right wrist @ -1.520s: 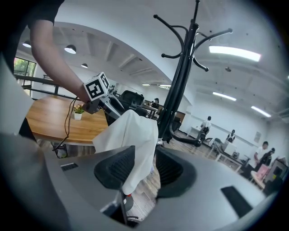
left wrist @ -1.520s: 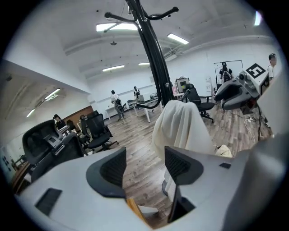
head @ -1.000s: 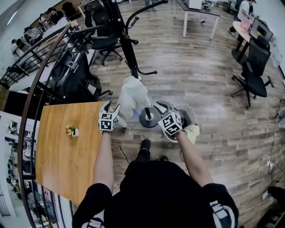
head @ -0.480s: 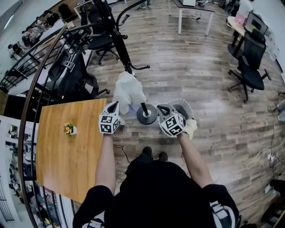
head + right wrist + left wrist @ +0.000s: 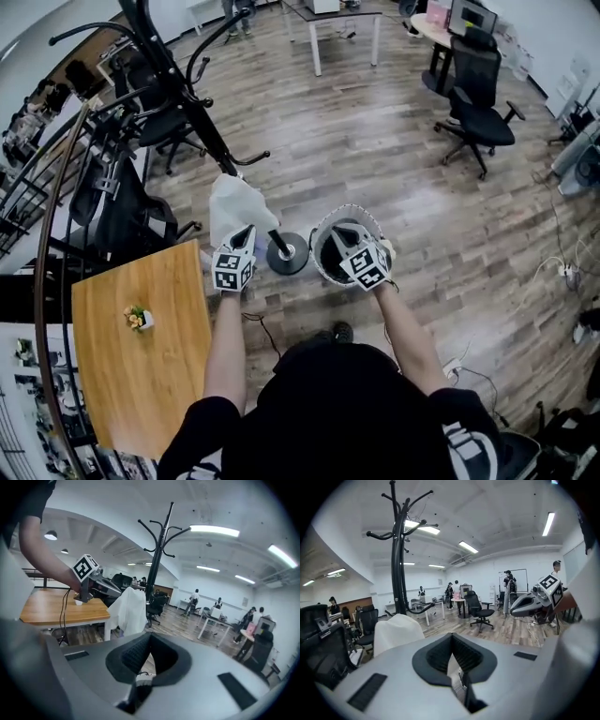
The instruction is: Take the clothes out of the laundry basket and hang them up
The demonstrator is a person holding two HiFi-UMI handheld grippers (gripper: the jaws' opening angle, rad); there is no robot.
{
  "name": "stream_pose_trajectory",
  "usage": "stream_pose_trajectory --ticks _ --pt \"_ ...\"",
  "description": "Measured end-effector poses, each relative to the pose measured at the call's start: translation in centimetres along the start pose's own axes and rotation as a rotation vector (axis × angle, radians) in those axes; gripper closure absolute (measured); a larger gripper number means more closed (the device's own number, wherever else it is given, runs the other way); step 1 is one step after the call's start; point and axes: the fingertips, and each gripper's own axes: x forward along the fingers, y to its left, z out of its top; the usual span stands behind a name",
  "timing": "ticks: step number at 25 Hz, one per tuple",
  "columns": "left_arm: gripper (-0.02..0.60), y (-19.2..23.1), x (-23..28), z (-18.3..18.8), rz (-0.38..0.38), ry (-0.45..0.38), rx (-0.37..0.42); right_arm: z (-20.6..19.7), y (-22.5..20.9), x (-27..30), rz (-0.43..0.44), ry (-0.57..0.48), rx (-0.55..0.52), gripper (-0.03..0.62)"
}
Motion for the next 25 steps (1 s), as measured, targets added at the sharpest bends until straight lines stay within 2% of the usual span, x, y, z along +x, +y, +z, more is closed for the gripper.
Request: stream_pose_trajectory --ticks 7,14,18,25 --pt "0.56 -5.0 4.7 1.6 -0.198 -0.008 0.037 -4.1 -2.6 -5.9 -0.18 0.101 0.09 0.585" --pt "0.56 -10.3 7.2 1.1 -0.369 -0.007 0.071 -8.6 -3.2 -12.2 -0.348 0.189 0.187 0.585" --pt "0.56 -12.6 7.4 -0.1 -0.431 0.014 0.072 -10.9 -3.1 -15.3 -0.415 0.232 0.229 0.585" --pt "0.56 -16.0 7.5 -2.0 -0.501 0.044 0.062 -13.9 -2.7 -17.7 -0.465 0.277 0.278 0.585"
